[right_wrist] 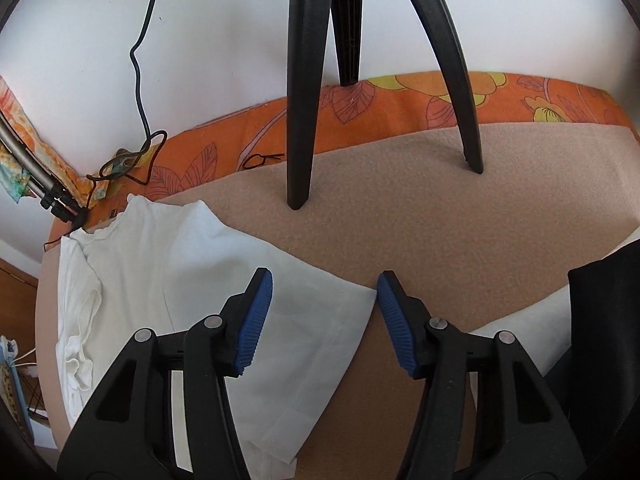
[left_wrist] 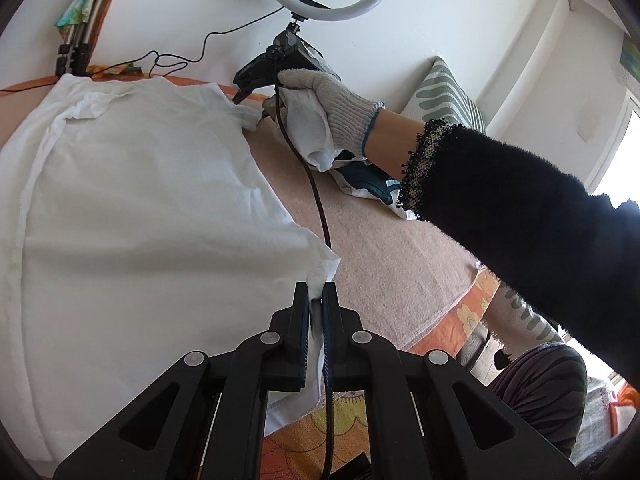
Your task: Fold small clothes
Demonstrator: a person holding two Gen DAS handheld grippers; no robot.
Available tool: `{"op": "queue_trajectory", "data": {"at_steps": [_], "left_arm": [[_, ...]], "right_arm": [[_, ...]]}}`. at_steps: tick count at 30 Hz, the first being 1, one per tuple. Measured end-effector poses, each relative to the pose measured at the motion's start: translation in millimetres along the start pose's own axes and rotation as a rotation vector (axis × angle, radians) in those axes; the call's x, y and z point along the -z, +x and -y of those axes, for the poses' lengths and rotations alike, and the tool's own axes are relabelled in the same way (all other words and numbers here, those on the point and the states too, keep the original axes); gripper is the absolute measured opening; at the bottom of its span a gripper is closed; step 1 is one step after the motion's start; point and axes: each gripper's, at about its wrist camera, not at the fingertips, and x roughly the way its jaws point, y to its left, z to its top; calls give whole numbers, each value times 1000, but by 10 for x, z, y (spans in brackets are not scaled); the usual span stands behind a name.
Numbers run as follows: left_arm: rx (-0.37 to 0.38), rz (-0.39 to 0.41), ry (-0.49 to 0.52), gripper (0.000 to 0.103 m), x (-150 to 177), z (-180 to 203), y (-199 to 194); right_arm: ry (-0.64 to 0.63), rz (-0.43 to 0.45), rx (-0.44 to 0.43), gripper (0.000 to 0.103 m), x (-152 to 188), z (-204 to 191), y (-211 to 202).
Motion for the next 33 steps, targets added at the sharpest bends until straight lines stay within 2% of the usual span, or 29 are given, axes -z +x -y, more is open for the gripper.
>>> {"op": "queue_trajectory", "data": {"at_steps": [2,4,5,7,9,13,18,21,24,33], "left_arm": [[-3,29,-26,5,18,-4,-36],[-4,55,-57,5,41,-21,-70],[-5,63,-69,5,52,-29,-86],[-10,75,-87,5,60,-43,-112],[-14,88,-107,4,63,-82,-158],[-26,130,-159,4,98,-172,-300],[-42,164,-182,4,175,-225,-453],[-45,185,-204,4,217,-251,-537],[-51,201,-211,4,244,-286,-621],[-87,228,-253,4,376,-458,-821]], "right_arm": [[-31,18,10,45,16,-55,-3],[-80,28,34,22,48,-147,5],[-111,25,36,15,65,-204,11],[-170,20,59,8,90,-318,12],[-195,21,75,7,75,-398,-30],[-192,45,55,7,-28,-518,-242],[-256,79,66,6,-115,-862,-487],[-243,89,59,6,-167,-998,-599],[-246,90,69,6,-172,-1140,-644],[-361,95,136,6,-132,-1884,-643]]}}
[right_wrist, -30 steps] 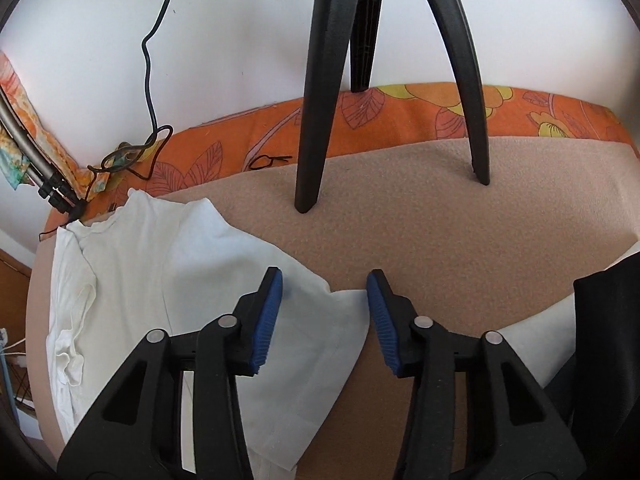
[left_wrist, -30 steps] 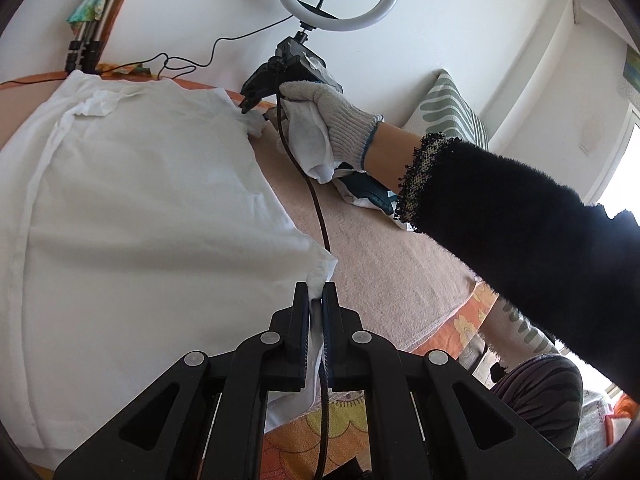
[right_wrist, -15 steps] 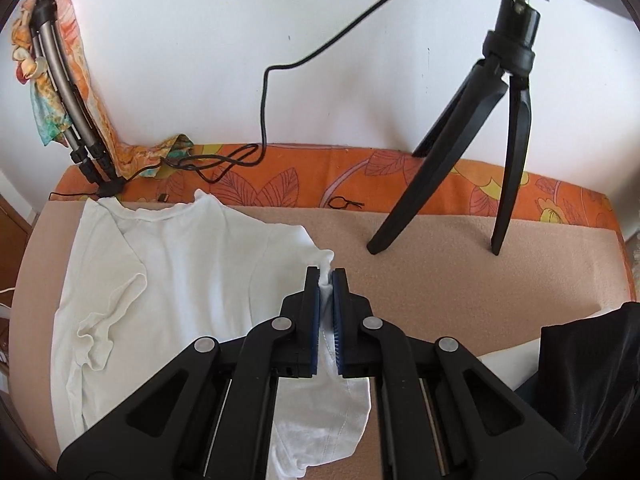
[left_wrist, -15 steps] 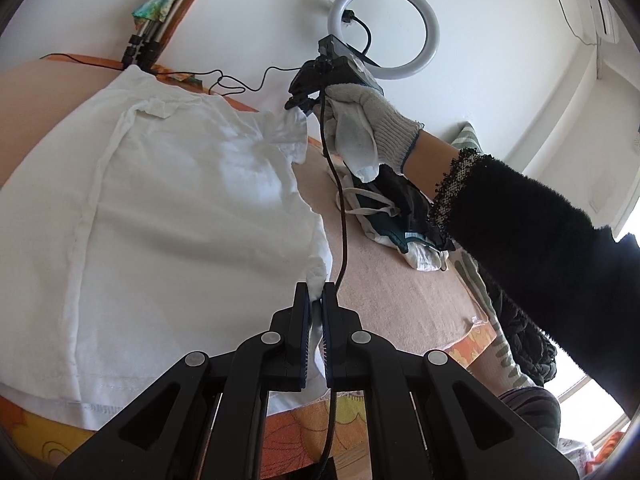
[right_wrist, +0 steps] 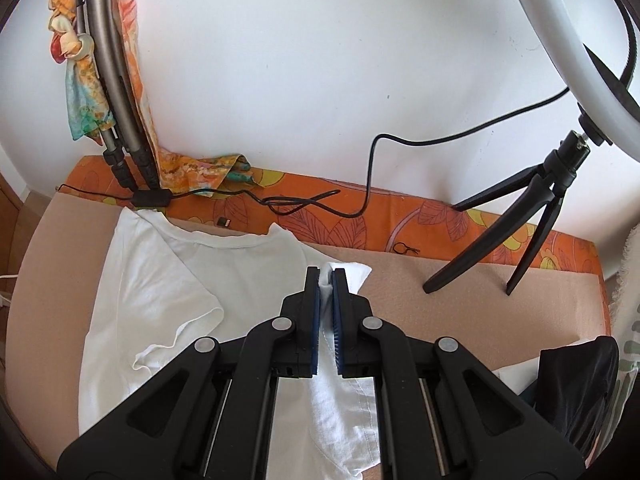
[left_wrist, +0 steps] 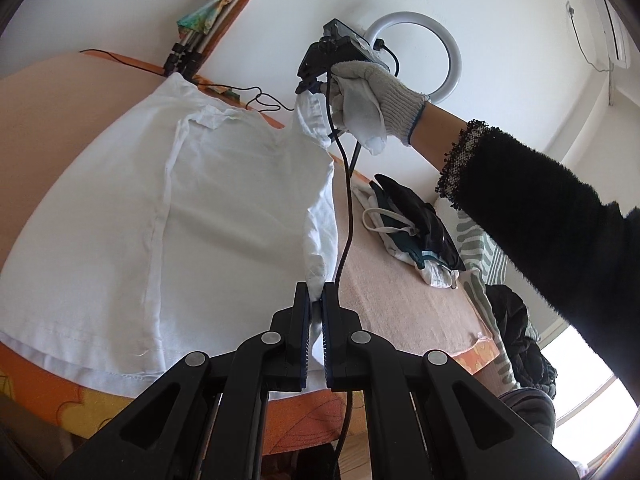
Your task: Fold small clothes
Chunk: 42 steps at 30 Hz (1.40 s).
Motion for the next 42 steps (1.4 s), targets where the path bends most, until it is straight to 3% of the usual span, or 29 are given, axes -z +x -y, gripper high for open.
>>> {"op": "queue_trajectory", "data": {"at_steps": [9,16,26,29,30,34,36,40,42], "left_arm": [[-51,8,-38,4,74,-229,-150],[-83,27,-44,4,89,-318,-219],[-124,73,62,4,92,-148,-279],[-129,50,37,4,103,-200,-246],[-132,41,27,4,102,-215,-234],[-156,45,42,8,107,-177,-262],[-176,27,39,15,104,-162,-267],[-177,23,46,16,99,-132,-384],[-182,30,49,26,56,-124,-486]], "right_arm": [[-122,-4,-4,6,-95,-903,126],[-167,-25,0,6,-79,-1349,364],[-95,-21,67,6,-114,-1150,536],[-46,-21,-34,6,-121,-1033,532],[-44,-25,-48,11,-128,-1027,528],[-80,2,-53,60,-132,-1072,373],[-96,28,-71,62,-135,-1057,225],[-69,47,-120,62,-140,-858,-134],[-48,59,-165,62,-83,-690,-366]]}}
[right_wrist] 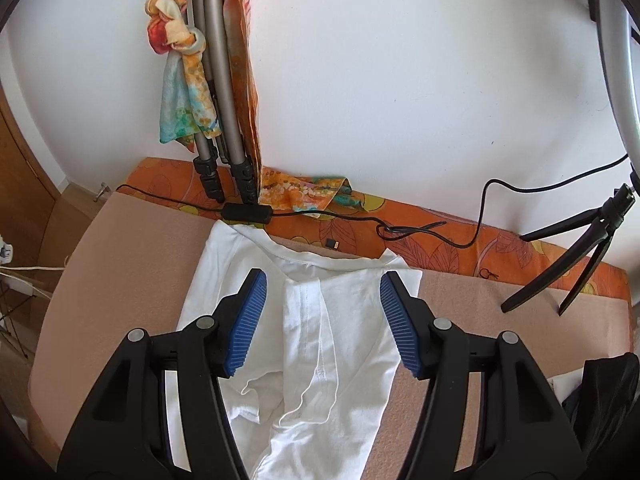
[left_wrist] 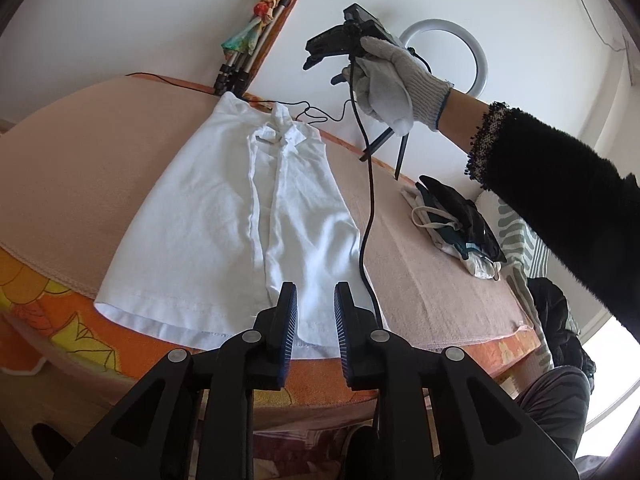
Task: Fold small clothes
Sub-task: 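Open both tools and lift them off the folded shirt, then grasp the shirt hem with both tools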
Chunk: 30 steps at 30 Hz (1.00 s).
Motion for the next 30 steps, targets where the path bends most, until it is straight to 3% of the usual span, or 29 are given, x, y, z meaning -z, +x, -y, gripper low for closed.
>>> {"op": "queue_trajectory", "data": {"at_steps": [2,4,11,16,20,22,24,30], "left_arm": [[-9,17,2,34,-83,-42,-114],[-19,28,0,34,-183,-121,-229],[-6,-76,-21,34,-490,-446,-403],[-22,-117,6,34,-606,-530,-474],[-31,-175,-8,34,-709,-667,-386],[-28,-201,-27,39,-756,-728,-333],[-18,-235,-30,46,-801,-761,-260],[-9,-366,15,49,-827,-867,33]], "right_arm": [[10,21,-18,62,108,121,-302],[17,32,-41,62,258,255,-596],[58,51,-97,62,1043,653,-1451],[86,55,-132,62,1742,790,-1827],[104,23,-156,62,2266,789,-1914],[101,-5,-183,62,2541,722,-1902],[92,-42,-210,62,2810,612,-1833],[99,-176,-279,62,3399,314,-1449]]}}
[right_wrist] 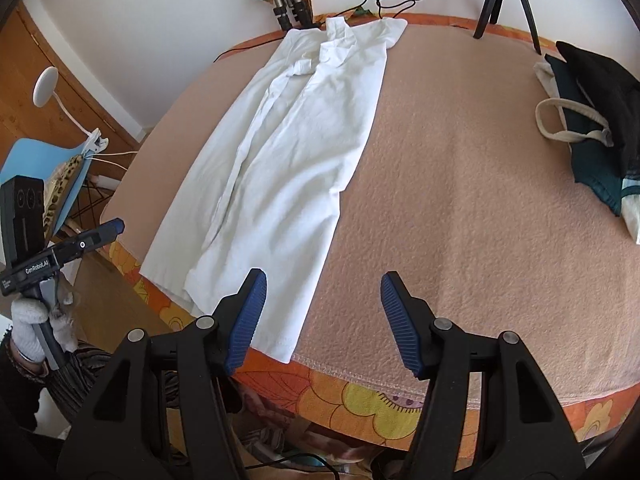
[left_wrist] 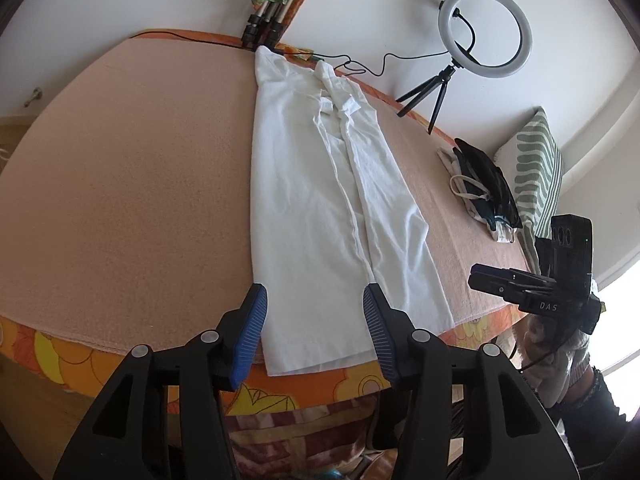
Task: Fold small clothes
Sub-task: 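Grasp the shirt hem with both tools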
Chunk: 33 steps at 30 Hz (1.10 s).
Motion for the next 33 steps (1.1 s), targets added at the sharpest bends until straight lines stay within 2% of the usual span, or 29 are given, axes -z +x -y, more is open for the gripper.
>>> {"op": "queue_trajectory", "data": {"at_steps": [7,11,14,16,18,20,21,25,28,33], "left_arm": [[34,-79,-77,49,125,-229,163],[62,-87,-106,46,164,-266,162],[77,-94,-112,46,180,-250,187],[68,-96,-87,37,193,-211,207],[63,-92,-55,16,193,-167,235],[75,-84,-29,6,191,-157,238],[75,-79,-22,5,189,-156,231],[75,-42,-23,4,197,-193,129],[80,-39,-34,4,211,-235,121],[111,-51,-66,5,215,-269,136]], "right_arm": [[-3,-47,-31,62,197,-41,231],[-7,-51,-37,57,250,-69,282],[-34,-50,-30,46,253,-135,302],[-54,-53,-28,27,269,-181,316],[-67,-56,-34,14,293,-219,324],[-61,-64,-49,9,307,-224,330],[-51,-66,-54,6,306,-211,323],[33,-55,-172,4,294,-106,153],[18,-25,-146,5,303,-127,98],[56,-98,-143,7,330,-29,285]]}}
